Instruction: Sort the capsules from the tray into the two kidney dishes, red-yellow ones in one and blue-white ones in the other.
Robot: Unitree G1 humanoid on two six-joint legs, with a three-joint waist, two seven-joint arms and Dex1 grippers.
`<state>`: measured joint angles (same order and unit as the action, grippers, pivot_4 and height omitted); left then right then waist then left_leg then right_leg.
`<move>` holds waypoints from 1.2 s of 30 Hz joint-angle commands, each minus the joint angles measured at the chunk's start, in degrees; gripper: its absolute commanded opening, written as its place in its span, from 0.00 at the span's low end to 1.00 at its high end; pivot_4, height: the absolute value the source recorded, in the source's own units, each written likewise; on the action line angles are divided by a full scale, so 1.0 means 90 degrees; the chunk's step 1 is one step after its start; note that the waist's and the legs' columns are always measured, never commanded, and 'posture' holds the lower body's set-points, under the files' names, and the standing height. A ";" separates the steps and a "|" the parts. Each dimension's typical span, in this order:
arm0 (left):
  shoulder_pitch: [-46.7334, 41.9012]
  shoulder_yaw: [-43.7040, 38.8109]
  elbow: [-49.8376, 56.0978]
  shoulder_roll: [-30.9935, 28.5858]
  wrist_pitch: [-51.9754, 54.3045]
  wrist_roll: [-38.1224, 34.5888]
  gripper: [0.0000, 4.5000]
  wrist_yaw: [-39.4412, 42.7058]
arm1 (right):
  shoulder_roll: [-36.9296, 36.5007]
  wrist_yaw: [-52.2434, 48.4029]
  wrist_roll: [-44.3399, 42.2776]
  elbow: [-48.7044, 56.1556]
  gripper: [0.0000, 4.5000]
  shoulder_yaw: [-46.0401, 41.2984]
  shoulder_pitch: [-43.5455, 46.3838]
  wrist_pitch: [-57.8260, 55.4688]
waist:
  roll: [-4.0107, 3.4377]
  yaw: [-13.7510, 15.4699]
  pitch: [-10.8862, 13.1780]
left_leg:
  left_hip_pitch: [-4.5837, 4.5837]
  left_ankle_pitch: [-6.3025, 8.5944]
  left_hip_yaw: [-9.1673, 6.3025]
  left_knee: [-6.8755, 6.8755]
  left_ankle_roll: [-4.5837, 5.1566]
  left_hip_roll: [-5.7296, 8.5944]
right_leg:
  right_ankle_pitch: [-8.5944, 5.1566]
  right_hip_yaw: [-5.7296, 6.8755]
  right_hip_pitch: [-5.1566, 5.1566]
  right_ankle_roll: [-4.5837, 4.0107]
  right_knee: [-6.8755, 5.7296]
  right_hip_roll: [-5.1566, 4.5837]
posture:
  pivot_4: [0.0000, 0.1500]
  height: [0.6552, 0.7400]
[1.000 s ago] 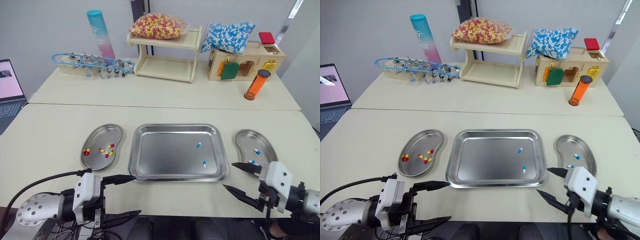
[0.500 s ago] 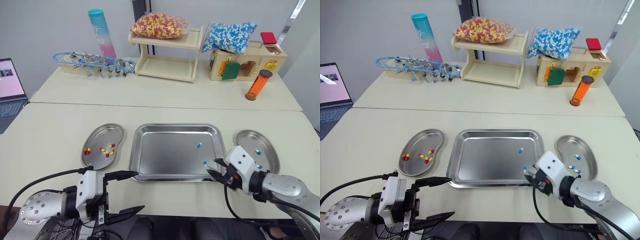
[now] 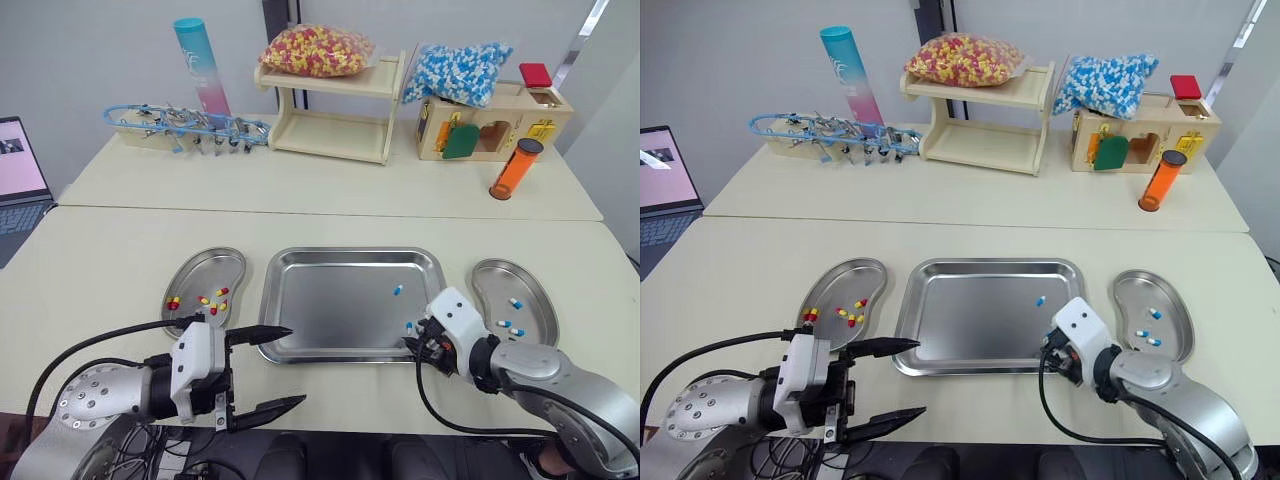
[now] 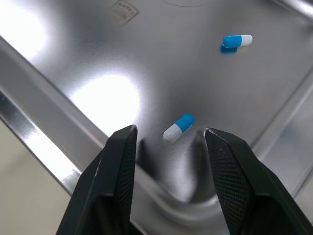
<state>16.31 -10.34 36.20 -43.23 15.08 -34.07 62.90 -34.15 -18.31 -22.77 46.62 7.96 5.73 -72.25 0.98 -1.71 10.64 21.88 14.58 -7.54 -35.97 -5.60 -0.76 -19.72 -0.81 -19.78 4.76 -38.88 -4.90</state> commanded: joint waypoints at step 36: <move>-0.0330 0.0242 0.0534 -0.0059 0.0361 -0.0190 1.00 -0.0412 | -0.0762 -0.1172 0.0216 -0.0220 0.01 0.0070 0.0509 0.1556 | -0.0001 -0.0008 0.0000 | 0.0005 0.0000 0.0001 0.0000 0.0000 0.0000 | 0.0000 -0.0004 -0.0010 0.0000 -0.0002 0.0002 | 1.00 1.00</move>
<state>13.43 -8.16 38.75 -43.49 18.51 -34.30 59.24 -40.24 -26.76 -19.03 40.93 12.61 10.07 -60.27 0.97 -1.79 10.64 21.94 14.58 -7.54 -35.97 -5.59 -0.76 -19.72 -0.85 -19.88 4.77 -38.90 -4.88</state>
